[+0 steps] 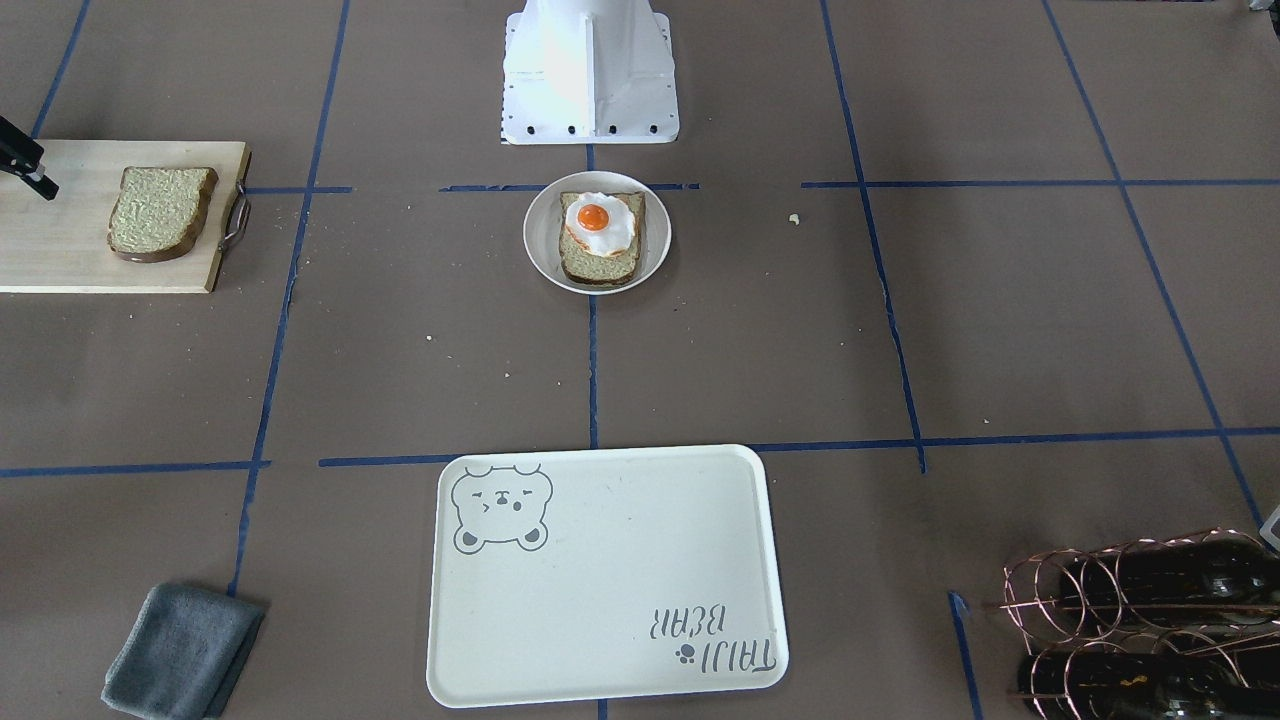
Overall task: Make sandwich and place on tray
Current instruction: 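Lower the right gripper to the bread slice on the cutting board and grasp it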
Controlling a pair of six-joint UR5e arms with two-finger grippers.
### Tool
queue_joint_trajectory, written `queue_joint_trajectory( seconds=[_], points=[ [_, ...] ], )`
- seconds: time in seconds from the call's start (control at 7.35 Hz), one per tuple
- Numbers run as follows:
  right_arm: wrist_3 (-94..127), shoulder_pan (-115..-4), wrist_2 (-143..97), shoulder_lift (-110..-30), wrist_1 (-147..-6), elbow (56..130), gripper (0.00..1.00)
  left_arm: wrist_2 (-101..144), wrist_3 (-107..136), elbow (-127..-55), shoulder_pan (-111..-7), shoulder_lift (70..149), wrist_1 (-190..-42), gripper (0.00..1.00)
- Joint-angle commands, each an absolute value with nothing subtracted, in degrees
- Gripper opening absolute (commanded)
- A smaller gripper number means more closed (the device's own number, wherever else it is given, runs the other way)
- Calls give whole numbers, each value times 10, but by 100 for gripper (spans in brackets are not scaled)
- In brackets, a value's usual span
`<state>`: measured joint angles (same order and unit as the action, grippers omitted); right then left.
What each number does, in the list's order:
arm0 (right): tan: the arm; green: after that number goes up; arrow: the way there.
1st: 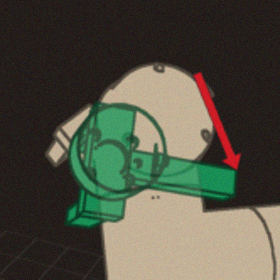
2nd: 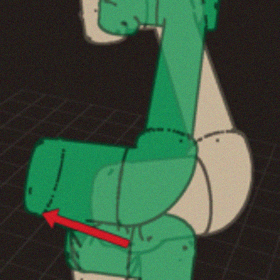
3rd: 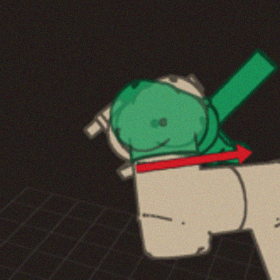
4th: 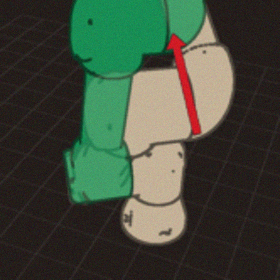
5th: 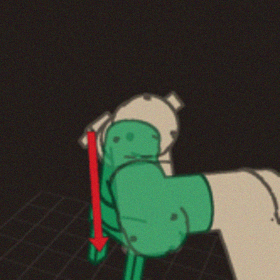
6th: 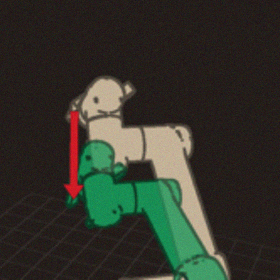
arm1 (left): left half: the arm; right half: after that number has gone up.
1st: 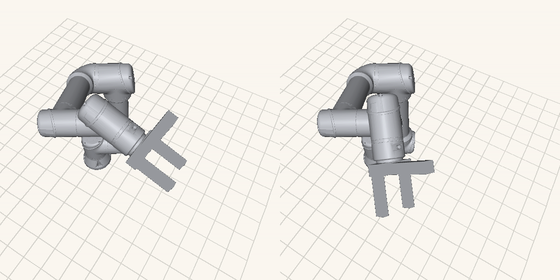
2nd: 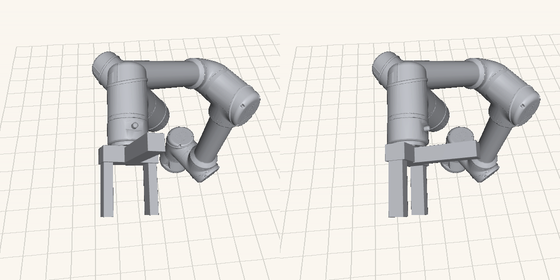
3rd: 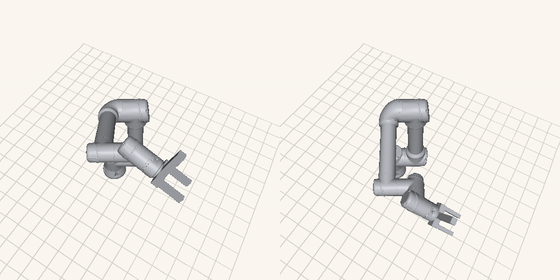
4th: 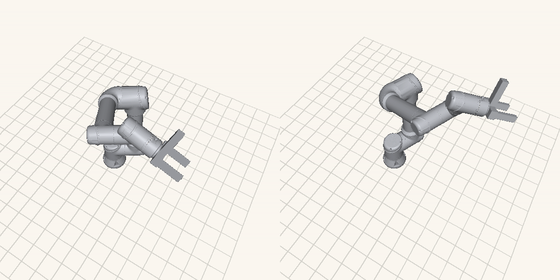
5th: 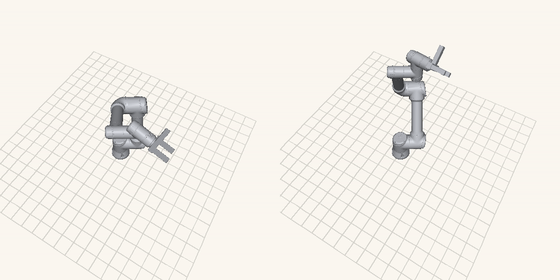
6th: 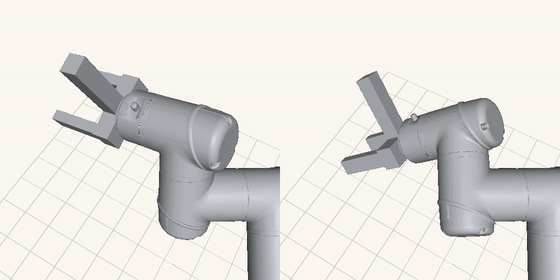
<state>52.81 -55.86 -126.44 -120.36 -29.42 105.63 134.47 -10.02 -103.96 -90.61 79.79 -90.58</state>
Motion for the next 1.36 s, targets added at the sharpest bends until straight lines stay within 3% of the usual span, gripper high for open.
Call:
queue_joint_trajectory(
  seconds=[0.0,0.27,0.95,1.22],
  points=[
    [668,-422,-1148,-1206,-223,1042,78,1345,-100,-1040,-906,797,-906,100],
    [684,-389,-1125,-1207,-219,1042,63,1345,-100,-1039,-906,798,-906,100],
    [676,-374,-1124,-1209,-219,1027,60,1345,-100,-1040,-906,801,-906,100],
    [676,-367,-1123,-1206,-219,1027,49,1345,-100,-1040,-906,801,-906,100]
  ],
)
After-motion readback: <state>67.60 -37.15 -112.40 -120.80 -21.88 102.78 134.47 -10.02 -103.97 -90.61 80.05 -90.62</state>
